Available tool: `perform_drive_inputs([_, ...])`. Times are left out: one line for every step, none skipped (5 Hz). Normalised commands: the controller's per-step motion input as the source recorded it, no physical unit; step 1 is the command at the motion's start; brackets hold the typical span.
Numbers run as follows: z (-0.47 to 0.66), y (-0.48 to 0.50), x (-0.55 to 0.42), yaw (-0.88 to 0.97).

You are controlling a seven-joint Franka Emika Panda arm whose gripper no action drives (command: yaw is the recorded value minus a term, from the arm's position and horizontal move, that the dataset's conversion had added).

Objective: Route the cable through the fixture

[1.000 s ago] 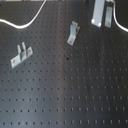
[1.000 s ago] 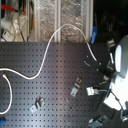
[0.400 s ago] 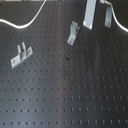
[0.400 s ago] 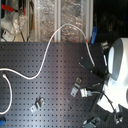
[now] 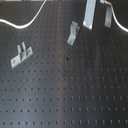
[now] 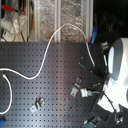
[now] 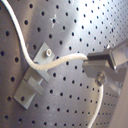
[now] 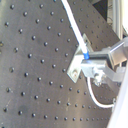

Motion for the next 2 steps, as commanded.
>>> perform_drive_inputs([0.03,0.000,0.000,0.00])
perform_drive_inputs([0.28,-0.017,0.168,0.00])
